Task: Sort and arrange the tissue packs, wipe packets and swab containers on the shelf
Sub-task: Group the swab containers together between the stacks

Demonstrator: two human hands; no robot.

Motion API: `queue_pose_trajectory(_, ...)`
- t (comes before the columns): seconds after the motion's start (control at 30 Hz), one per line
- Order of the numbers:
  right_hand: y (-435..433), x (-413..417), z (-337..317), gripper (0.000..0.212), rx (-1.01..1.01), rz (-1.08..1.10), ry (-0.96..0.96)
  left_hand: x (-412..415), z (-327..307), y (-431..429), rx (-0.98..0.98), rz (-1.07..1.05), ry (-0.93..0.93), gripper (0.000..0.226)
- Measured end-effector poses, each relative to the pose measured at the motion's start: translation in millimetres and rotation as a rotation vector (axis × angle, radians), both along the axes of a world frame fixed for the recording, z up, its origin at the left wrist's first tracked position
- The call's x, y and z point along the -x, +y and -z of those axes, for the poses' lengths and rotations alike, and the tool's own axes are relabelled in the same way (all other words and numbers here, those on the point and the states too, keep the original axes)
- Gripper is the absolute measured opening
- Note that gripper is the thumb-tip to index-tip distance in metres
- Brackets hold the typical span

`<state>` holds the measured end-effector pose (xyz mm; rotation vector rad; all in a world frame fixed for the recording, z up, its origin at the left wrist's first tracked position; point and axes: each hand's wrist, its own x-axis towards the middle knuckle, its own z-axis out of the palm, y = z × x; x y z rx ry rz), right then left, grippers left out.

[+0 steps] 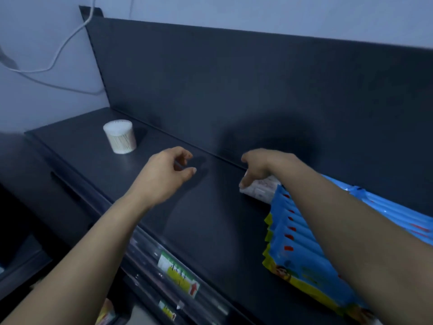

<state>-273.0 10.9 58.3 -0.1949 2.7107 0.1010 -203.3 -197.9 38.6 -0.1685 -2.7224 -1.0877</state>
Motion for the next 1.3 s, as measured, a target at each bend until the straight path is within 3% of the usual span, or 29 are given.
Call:
queue_pose_trajectory(0.2,-6.0,23.6,17.8,0.074,-0.070,0.090,-0.131,50.7,16.9,-8.1,0.035,0.107,-0.009,0.023)
queue_pose_trajectory(0.3,-18.4,32.8,18.2,0.062,-0.025,0.138,-0.074,73.3,23.1,-23.7,0.049,0.160,-0.023,0.028)
queue_pose_trajectory(0.47,-69.0,57.1,-2.5,0.077,0.229,0.131,0.126,112.3,16.6,-78.6,0.033,0.114,-0.037,0.028)
queue_pose_trajectory(0.6,-121.9,79.4,-13.4,0.083,0.487,0.110,0.238,147.0,7.4,-148.5,0.005,-0.079,-0.007,0.031)
queue_pose_trajectory(0.7,-152.3,95.5,-13.7,0.086,0.610,0.112,0.241,174.0,1.2,-192.2,0.096,-0.230,-0.028,0.050)
queue_pose_trajectory(0.87,-175.3,112.7,-13.3,0.082,0.690,0.156,0.274,214.8,1.7,-205.2,0.320,-0.216,-0.405,0.104)
queue_pose_trajectory(1.03,-169.5,113.0,-11.6,0.068,0.852,0.311,0.239,244.5,22.7,-206.7,0.421,-0.161,-0.436,0.100)
queue_pose_trajectory(1.1,-161.5,109.4,-10.1,0.063,0.914,0.371,0.225,248.8,23.1,-204.3,0.358,-0.127,-0.402,0.087)
queue_pose_trajectory(1.3,-125.5,79.2,-24.3,0.047,1.010,0.478,0.287,225.1,-19.9,-169.9,-0.177,0.169,-0.392,0.054)
